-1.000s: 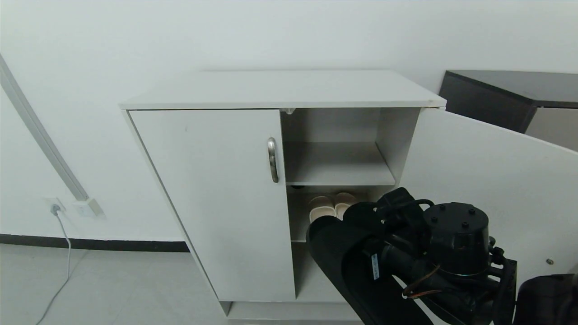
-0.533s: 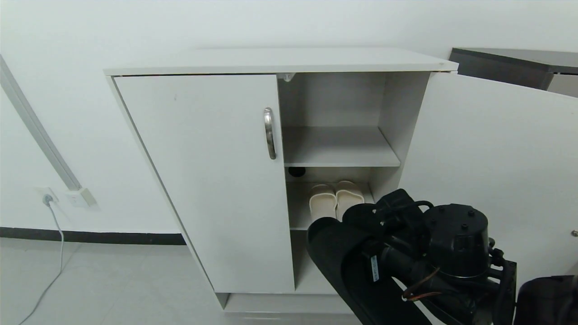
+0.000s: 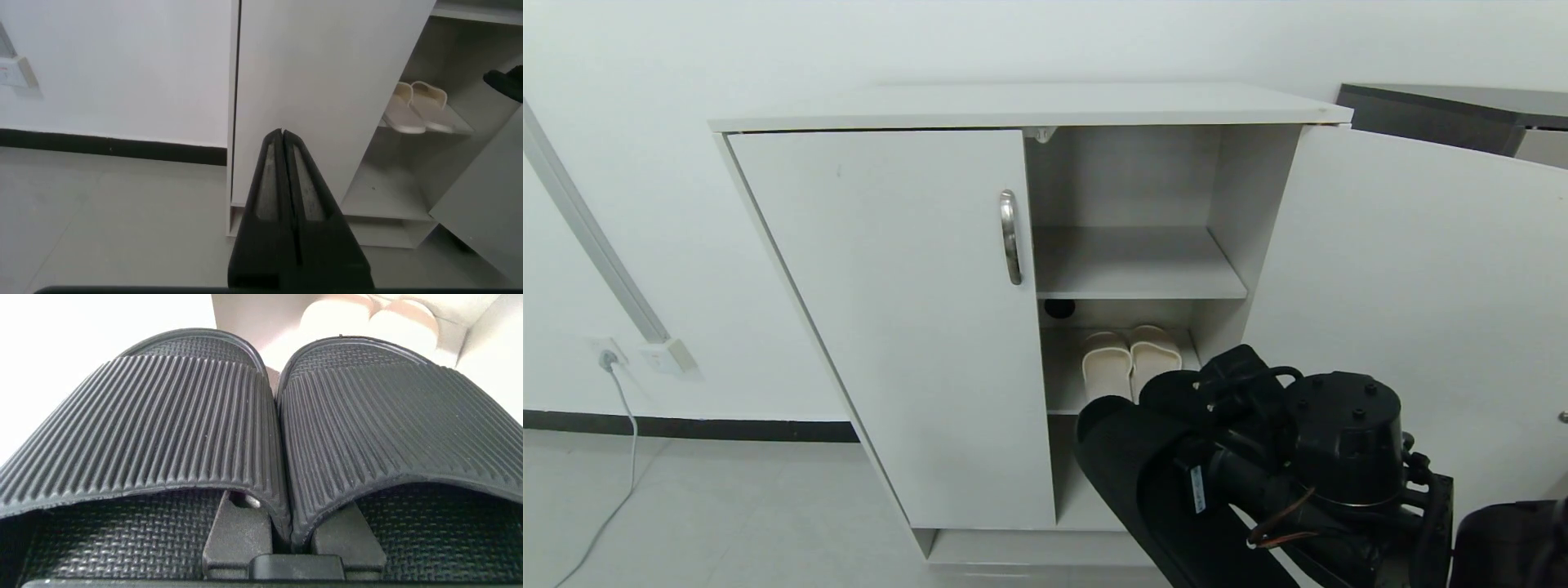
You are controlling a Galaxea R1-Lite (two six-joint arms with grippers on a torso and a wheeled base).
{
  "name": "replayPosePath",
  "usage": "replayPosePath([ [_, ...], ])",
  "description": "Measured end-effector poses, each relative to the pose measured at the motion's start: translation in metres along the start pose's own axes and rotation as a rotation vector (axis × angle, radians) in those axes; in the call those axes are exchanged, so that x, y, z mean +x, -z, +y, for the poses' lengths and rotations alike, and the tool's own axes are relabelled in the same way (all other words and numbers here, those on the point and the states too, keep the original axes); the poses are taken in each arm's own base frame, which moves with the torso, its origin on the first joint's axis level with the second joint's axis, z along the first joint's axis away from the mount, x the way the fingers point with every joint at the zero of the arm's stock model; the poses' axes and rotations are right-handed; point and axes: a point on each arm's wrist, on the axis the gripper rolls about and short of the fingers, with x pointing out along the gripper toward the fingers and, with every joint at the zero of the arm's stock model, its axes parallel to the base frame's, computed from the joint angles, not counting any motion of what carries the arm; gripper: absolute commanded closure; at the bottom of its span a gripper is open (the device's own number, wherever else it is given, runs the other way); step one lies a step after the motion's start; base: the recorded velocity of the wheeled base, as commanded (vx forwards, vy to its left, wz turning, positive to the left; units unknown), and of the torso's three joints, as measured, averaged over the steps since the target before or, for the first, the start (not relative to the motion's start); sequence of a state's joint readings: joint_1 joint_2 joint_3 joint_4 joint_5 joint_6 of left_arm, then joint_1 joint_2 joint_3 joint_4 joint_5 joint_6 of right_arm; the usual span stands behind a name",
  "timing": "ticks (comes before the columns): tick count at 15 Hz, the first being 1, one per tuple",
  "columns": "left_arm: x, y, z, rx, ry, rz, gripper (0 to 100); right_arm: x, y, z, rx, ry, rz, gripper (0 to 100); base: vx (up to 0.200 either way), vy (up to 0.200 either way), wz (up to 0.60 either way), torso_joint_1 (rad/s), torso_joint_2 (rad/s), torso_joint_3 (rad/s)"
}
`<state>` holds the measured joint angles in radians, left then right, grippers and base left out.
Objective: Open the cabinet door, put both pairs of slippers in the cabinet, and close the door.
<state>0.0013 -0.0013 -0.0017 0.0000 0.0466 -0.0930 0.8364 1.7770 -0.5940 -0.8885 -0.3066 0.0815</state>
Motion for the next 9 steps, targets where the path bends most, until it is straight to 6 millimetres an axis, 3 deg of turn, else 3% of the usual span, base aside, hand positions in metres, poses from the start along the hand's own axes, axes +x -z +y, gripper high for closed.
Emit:
replayPosePath([
  [4,0.000,0.000,0.000,0.000,0.000,0.000,100,0.008,-0.001,0.002,0.009,0.022,-0.049,100,0.000,0.000,0.00,0.000,0.00,0.000],
  [6,0.000,0.000,0.000,0.001,0.000,0.000,100,0.022,-0.010,0.009,0.015,0.146,-0.068,100,0.000,0.000,0.00,0.000,0.00,0.000],
  [9,0.000,0.000,0.000,0.001,0.001,0.000,100,0.038,-0.019,0.021,0.062,0.227,0.038,100,0.000,0.000,0.00,0.000,0.00,0.000],
])
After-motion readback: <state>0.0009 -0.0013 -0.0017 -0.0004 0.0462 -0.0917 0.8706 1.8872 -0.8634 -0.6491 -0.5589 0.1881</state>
